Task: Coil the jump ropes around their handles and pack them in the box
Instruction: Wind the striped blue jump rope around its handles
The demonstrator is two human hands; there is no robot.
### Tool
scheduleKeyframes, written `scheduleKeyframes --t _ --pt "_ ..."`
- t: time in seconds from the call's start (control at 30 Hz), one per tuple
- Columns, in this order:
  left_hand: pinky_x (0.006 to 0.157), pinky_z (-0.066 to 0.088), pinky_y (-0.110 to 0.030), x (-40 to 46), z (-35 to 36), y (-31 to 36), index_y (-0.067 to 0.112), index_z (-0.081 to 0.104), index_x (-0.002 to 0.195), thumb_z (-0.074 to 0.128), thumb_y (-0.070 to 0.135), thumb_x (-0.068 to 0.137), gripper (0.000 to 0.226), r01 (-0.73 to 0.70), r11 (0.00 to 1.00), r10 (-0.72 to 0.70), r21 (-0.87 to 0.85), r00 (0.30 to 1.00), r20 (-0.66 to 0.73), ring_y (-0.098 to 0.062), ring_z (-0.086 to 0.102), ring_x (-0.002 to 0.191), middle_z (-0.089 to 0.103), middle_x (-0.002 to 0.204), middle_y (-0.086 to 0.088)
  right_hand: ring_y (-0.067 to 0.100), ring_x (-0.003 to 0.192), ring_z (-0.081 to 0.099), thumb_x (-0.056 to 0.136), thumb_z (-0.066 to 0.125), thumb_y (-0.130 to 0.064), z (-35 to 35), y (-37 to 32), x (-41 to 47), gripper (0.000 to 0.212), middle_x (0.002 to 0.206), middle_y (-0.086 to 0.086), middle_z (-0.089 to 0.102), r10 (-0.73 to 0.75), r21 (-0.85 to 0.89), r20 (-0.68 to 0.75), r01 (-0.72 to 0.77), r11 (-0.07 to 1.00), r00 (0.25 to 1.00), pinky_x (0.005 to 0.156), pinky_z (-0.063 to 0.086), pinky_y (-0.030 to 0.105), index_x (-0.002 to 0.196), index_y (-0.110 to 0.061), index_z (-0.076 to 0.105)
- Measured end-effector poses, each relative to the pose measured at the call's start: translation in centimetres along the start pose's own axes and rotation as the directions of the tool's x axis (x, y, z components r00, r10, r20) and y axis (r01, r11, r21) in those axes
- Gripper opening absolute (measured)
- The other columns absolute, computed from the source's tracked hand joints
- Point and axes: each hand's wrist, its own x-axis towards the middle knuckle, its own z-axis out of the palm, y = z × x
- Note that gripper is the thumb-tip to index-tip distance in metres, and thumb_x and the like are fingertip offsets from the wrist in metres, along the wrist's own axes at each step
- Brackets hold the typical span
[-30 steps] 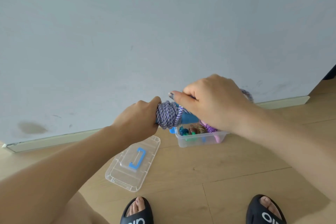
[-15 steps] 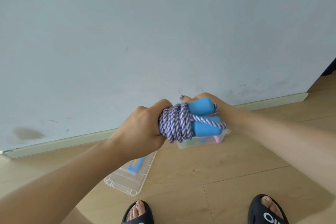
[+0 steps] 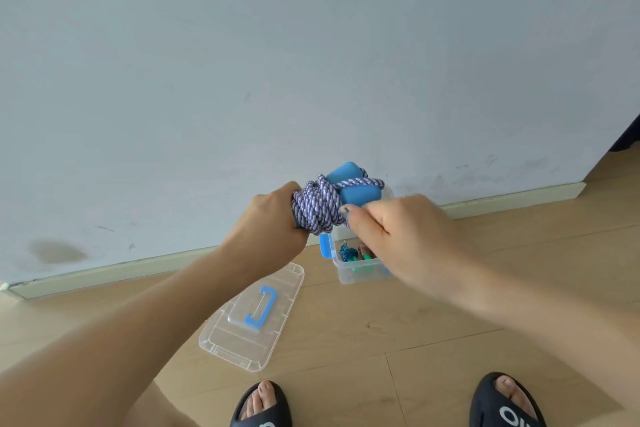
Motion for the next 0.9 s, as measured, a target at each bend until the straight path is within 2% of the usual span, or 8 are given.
scheduleKeyframes --t 0.13,0.23,0.3,0.37,0.43,0.53,0.7,0.9 --pt "0.053 0.05 -0.04 -0.5 0.2 0.7 0.02 0.049 0.097 0.054 0.014 0.082 0.017 -0.044 0.997 0.044 0.07 0.999 0.011 -0.027 0.057 0.061 0.06 0.071 -0.003 0.022 0.043 0.047 0.099 0.04 -0.05 -1.5 0.8 1.3 0.058 0.035 -0.001 0.036 -0.239 -0.331 -0.067 0.204 0.921 0.969 0.046 0.036 0.031 0.053 -0.014 0.034" --pt "0.051 0.05 -0.041 -0.7 -0.1 1.2 0.019 0.048 0.101 0.053 0.016 0.083 0.019 -0.074 0.99 0.076 0.117 0.997 -0.013 -0.029 0.057 0.058 0.059 0.068 -0.005 0.026 0.04 0.035 0.093 0.042 -0.051 -1.7 1.3 1.8 0.054 0.037 0.0 0.026 -0.377 -0.425 -0.16 0.281 0.86 0.912 0.042 0.015 0.024 0.054 -0.016 0.029" --pt "0.049 0.048 -0.041 -0.9 -0.3 1.6 0.019 0.045 0.101 0.055 0.019 0.084 0.019 -0.085 0.99 0.09 0.117 0.995 -0.04 -0.029 0.056 0.056 0.057 0.066 -0.005 0.023 0.044 0.033 0.092 0.044 -0.052 -1.3 1.4 2.1 0.052 0.045 -0.003 0.023 -0.387 -0.407 -0.207 0.28 0.869 0.899 0.044 0.009 0.024 0.056 -0.02 0.024" --pt "0.048 0.046 -0.04 -1.4 -0.4 2.1 0.019 0.041 0.1 0.058 0.025 0.083 0.024 -0.106 0.988 0.112 0.115 0.992 -0.054 -0.029 0.055 0.056 0.056 0.063 -0.003 0.018 0.054 0.033 0.094 0.044 -0.052 -0.8 1.5 2.2 0.05 0.057 -0.006 0.028 -0.357 -0.335 -0.258 0.264 0.905 0.898 0.045 0.014 0.026 0.058 -0.023 0.023" --pt "0.049 0.045 -0.038 -2.1 -0.6 2.7 0.021 0.038 0.1 0.061 0.031 0.081 0.032 -0.129 0.985 0.136 0.113 0.989 -0.052 -0.029 0.055 0.057 0.055 0.062 0.0 0.016 0.065 0.035 0.096 0.046 -0.05 -0.5 1.7 2.3 0.048 0.073 -0.004 0.037 -0.353 -0.287 -0.306 0.268 0.92 0.884 0.047 0.022 0.027 0.059 -0.021 0.035" --pt "0.049 0.043 -0.035 -2.6 -0.9 3.6 0.023 0.036 0.098 0.064 0.047 0.075 0.044 -0.155 0.981 0.163 0.118 0.985 -0.06 -0.027 0.054 0.057 0.051 0.059 0.003 0.019 0.075 0.04 0.099 0.047 -0.044 -0.6 1.8 2.4 0.05 0.087 0.003 0.045 -0.4 -0.356 -0.355 0.274 0.893 0.845 0.057 0.028 0.029 0.061 -0.012 0.052" --pt "0.052 0.046 -0.035 -2.9 -1.5 4.2 0.024 0.036 0.095 0.058 0.084 0.06 0.073 -0.107 0.986 0.117 0.124 0.99 -0.077 -0.021 0.056 0.056 0.052 0.056 0.004 0.024 0.062 0.042 0.1 0.045 -0.039 0.1 1.9 2.6 0.051 0.071 0.003 0.043 -0.425 -0.374 -0.41 0.277 0.885 0.807 0.055 0.026 0.029 0.058 -0.01 0.048" --pt "0.051 0.041 -0.028 -3.1 -1.6 5.2 0.03 0.037 0.102 0.048 0.091 0.06 0.074 -0.089 0.993 0.098 0.083 0.988 -0.115 -0.008 0.053 0.054 0.05 0.058 0.008 0.025 0.057 0.038 0.101 0.049 -0.031 0.8 2.3 3.6 0.047 0.07 0.005 0.04 -0.425 -0.311 -0.46 0.307 0.899 0.779 0.056 0.028 0.032 0.059 -0.009 0.045"
